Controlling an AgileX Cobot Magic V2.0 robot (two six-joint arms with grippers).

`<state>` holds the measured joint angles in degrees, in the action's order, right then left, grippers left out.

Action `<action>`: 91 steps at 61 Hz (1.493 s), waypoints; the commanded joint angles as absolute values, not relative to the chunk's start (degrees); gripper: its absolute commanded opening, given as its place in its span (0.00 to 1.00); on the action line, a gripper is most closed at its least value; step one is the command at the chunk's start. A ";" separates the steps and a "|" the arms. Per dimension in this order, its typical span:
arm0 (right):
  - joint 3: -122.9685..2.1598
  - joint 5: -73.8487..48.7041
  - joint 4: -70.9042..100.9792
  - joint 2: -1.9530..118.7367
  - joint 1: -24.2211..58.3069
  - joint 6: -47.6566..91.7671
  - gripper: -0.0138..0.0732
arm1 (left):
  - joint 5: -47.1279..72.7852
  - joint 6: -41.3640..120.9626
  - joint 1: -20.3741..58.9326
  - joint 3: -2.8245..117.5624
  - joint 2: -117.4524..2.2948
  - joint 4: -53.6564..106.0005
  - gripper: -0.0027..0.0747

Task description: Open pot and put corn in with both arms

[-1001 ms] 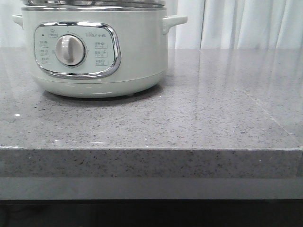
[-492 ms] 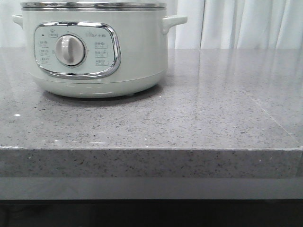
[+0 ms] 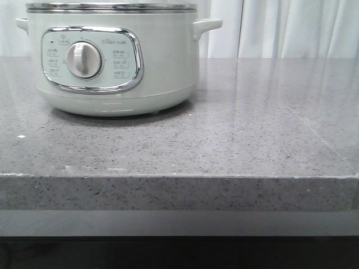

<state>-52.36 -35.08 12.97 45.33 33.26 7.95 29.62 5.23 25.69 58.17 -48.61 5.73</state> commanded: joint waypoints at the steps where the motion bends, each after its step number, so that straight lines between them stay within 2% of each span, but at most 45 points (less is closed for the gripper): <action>1: -53.78 -30.84 13.61 44.84 33.34 8.44 0.87 | 25.94 4.56 25.61 53.26 -42.69 6.69 0.65; 14: -53.78 -30.83 13.61 44.84 33.34 8.44 0.86 | 24.57 4.56 25.61 41.86 -33.19 7.77 0.64; 20: -53.78 -30.87 13.61 44.84 33.34 8.44 0.79 | 24.57 4.56 25.61 39.81 -31.36 7.77 0.54; 23: -53.78 -30.95 13.61 44.84 33.34 8.44 0.70 | 24.57 4.56 25.61 39.32 -31.24 7.77 0.47; 35: -53.78 -31.89 13.61 44.84 33.34 8.44 0.22 | 24.57 4.56 25.61 39.31 -31.24 7.77 0.17; 38: -53.78 -32.03 13.61 44.84 33.34 8.44 0.13 | 24.57 4.56 25.61 39.31 -31.24 7.77 0.12; 41: -53.78 -32.13 13.61 44.84 33.34 8.44 0.07 | 24.57 4.56 25.61 39.31 -31.24 7.77 0.09; 52: -53.78 -32.13 13.61 44.84 33.34 8.44 0.08 | 24.57 4.56 25.61 39.31 -31.24 7.77 0.01; 75: -53.78 -32.13 13.61 44.84 33.34 8.44 0.08 | 24.48 4.56 25.55 38.47 -29.99 7.77 0.01; 91: -53.78 -32.19 13.61 44.84 33.34 8.44 0.08 | 13.13 4.87 15.99 24.84 -15.29 7.16 0.01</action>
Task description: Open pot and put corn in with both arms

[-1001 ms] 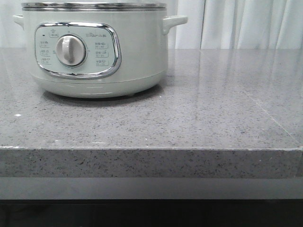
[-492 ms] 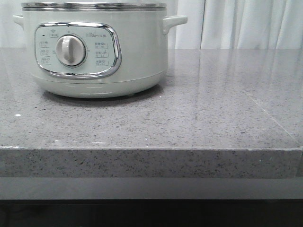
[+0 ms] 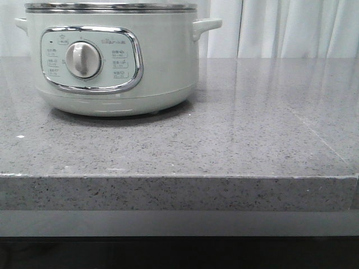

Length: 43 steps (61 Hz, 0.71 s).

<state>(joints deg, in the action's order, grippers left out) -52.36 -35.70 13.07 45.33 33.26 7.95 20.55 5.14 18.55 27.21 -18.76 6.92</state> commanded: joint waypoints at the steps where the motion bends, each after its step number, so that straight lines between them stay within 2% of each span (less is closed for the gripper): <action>1: -53.78 -32.19 13.61 44.84 33.34 8.44 0.08 | 12.83 4.87 15.48 23.97 -14.50 7.16 0.01; 14: -53.78 -32.19 13.61 44.84 33.34 8.44 0.08 | 7.96 4.87 9.26 10.04 -4.77 7.67 0.01; 28: -53.78 -32.19 13.61 44.84 33.34 8.44 0.08 | -1.63 4.87 7.06 -0.40 0.86 9.73 0.01; 43: -53.78 -32.46 13.61 44.84 33.34 8.44 0.08 | -2.86 4.87 6.34 -0.59 1.51 9.73 0.01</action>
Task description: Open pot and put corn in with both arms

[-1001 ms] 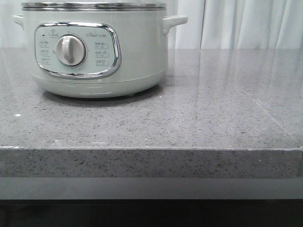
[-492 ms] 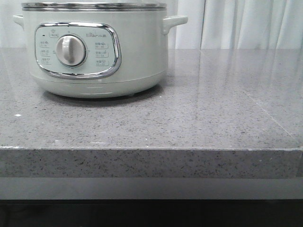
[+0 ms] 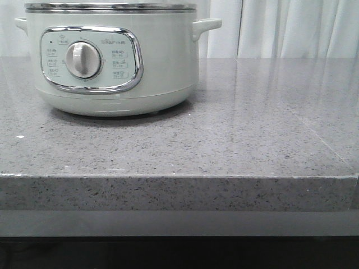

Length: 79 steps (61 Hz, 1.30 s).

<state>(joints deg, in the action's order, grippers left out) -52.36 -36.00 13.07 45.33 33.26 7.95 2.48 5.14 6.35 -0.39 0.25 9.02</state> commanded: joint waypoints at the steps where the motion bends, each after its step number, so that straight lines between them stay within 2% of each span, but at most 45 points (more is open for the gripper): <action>1: -53.78 -32.46 13.61 44.84 33.34 8.44 0.08 | -2.86 4.87 6.34 -0.59 1.51 9.73 0.01; 27: -53.78 -32.60 13.61 44.84 33.34 8.44 0.08 | -2.85 4.77 6.34 -0.59 1.30 10.17 0.01; 40: -53.78 -32.60 13.61 44.84 33.34 8.44 0.08 | -3.07 -4.29 6.34 -0.59 1.30 0.33 0.01; 79: -53.78 -32.67 13.61 44.84 33.34 8.44 0.08 | -3.31 -3.76 5.78 -0.69 1.49 1.74 0.01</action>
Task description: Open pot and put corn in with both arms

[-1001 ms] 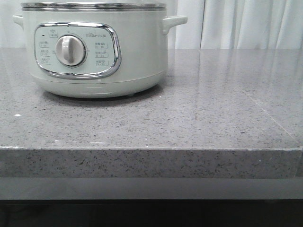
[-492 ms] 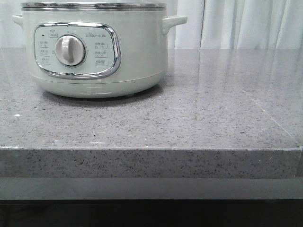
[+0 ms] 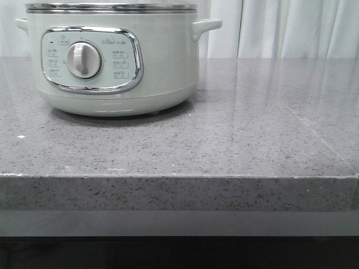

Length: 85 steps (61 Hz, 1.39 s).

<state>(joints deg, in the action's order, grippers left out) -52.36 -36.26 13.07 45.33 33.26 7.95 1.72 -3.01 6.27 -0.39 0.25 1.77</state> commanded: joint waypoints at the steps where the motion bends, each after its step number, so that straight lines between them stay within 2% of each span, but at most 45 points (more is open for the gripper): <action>1: -53.78 -32.67 13.61 44.84 33.34 8.44 0.08 | -3.31 -3.76 5.60 -0.69 1.49 1.74 0.01; 30: -53.78 -32.79 13.61 44.84 33.34 8.44 0.08 | -3.18 -3.76 0.98 -0.69 1.49 1.74 0.01; 85: -52.90 -31.86 12.48 43.47 32.66 8.44 0.08 | -3.10 -3.76 1.14 -0.69 1.27 1.74 0.01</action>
